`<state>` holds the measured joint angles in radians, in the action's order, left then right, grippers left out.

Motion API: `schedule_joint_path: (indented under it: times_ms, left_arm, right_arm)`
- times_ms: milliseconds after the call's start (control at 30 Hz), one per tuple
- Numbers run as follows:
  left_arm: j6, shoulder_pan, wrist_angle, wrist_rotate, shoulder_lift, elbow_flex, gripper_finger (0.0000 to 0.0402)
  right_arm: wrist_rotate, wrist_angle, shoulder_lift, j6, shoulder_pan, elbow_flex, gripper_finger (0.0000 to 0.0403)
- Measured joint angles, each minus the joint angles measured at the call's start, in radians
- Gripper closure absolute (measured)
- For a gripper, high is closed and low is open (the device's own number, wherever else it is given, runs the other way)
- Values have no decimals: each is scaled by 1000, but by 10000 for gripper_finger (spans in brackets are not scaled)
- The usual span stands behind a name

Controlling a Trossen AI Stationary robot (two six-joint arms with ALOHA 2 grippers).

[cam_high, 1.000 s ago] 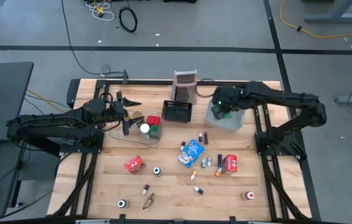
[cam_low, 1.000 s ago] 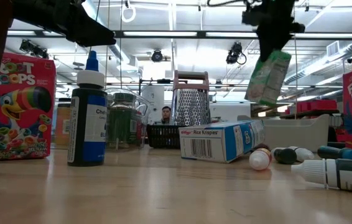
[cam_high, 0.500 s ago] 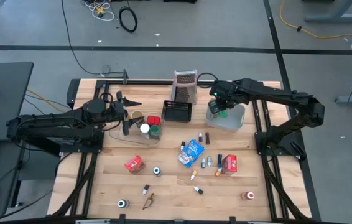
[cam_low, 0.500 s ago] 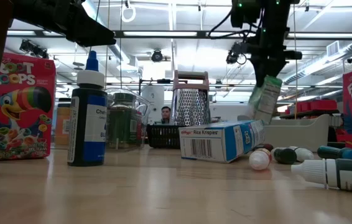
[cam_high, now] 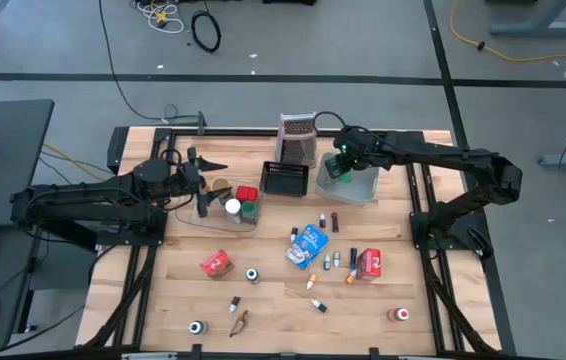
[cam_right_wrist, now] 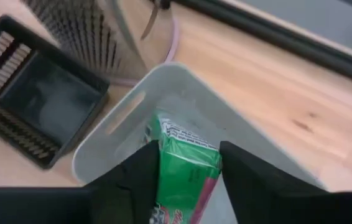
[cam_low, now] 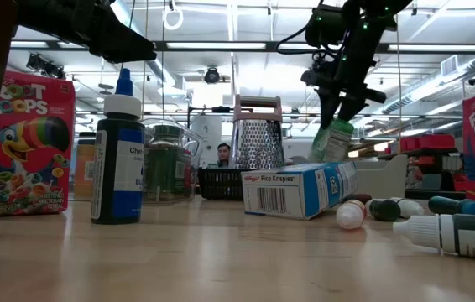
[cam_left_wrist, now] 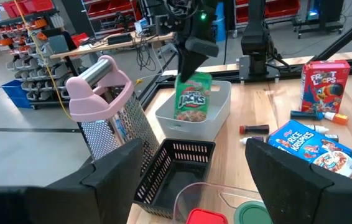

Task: Pick & Place Kitchen Items
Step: Put the green cereal box into the gray bin, then put the blue cereal box into the gray bin

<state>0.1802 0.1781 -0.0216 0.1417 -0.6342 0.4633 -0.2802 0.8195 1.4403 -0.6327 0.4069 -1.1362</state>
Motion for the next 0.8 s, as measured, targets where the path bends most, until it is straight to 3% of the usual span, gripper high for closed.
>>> schedule_joint_path:
  times_ms: [133, 333, 533, 800]
  left_arm:
    - [0, 0, 0, 0, 0, 0, 111]
    - [0, 0, 0, 0, 0, 0, 111]
    - [0, 0, 1, 0, 0, 0, 111]
    - [140, 0, 1, 0, 0, 0, 111]
  right_arm:
    - [-6, -82, 0, 31, 12, 0, 196]
    - [81, -193, 0, 51, 19, 0, 177]
    - [108, -216, 0, 184, 19, -2, 179]
    - [322, -360, -2, 438, -38, -43, 204]
